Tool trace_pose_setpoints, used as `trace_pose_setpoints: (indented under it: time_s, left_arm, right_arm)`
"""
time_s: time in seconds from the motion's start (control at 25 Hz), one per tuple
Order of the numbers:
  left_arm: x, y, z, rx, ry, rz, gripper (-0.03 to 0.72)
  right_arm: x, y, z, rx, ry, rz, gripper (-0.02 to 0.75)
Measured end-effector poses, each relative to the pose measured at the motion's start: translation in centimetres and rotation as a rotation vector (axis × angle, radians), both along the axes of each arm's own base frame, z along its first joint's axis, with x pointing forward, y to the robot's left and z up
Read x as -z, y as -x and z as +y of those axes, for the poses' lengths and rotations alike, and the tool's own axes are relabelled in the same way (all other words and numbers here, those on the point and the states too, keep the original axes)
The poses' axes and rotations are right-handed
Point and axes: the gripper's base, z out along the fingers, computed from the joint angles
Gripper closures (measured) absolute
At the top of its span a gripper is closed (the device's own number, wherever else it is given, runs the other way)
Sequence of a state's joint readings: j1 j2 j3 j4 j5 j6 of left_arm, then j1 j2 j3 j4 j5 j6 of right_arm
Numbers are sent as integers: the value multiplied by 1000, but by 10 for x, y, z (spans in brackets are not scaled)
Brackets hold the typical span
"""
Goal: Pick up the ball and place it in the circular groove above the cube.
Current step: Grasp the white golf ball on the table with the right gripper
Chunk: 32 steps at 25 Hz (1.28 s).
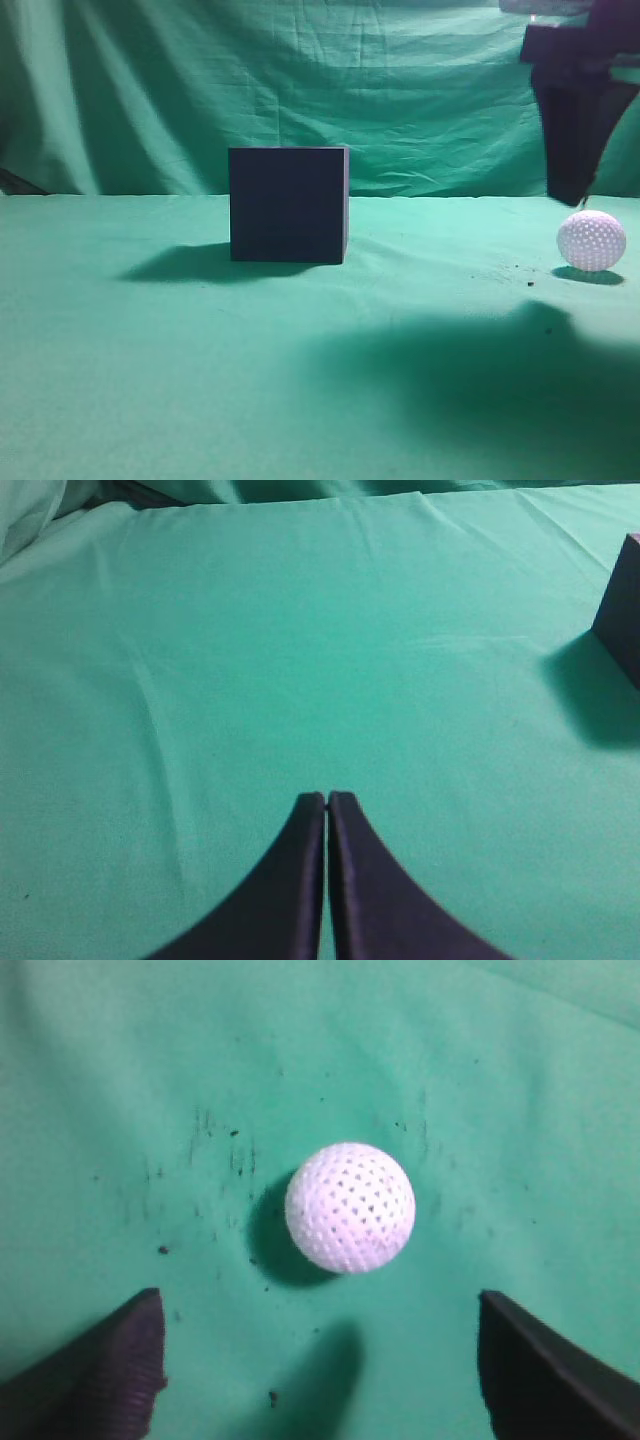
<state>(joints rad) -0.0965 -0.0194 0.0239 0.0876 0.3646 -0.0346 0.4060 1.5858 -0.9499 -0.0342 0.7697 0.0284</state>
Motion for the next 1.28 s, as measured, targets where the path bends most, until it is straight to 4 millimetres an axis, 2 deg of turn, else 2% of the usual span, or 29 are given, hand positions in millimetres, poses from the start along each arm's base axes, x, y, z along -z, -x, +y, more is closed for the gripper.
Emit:
trace_pose_setpoints:
  time_s: [0.04, 0.4, 0.8, 0.88, 1.0, 1.12, 1.28]
  left_arm:
    - [0, 0, 0, 0, 0, 0, 688]
    - [0, 0, 0, 0, 0, 0, 688]
    - [0, 0, 0, 0, 0, 0, 688]
    - [0, 0, 0, 0, 0, 0, 688]
    - [0, 0, 0, 0, 0, 0, 688]
    - [0, 0, 0, 0, 0, 0, 688]
    - [0, 0, 0, 0, 0, 0, 688]
  right_arm:
    - [4, -3, 1, 14, -2, -2, 158]
    - [26, -21, 3, 71, 19, -60, 172]
    - [48, -28, 6, 66, 31, -41, 172]
    - [48, -29, 6, 74, 29, -41, 252]
    - [48, -29, 6, 87, 26, -40, 421]
    - [43, -31, 7, 93, 31, -35, 427]
    - [16, -45, 17, 131, -13, -31, 427]
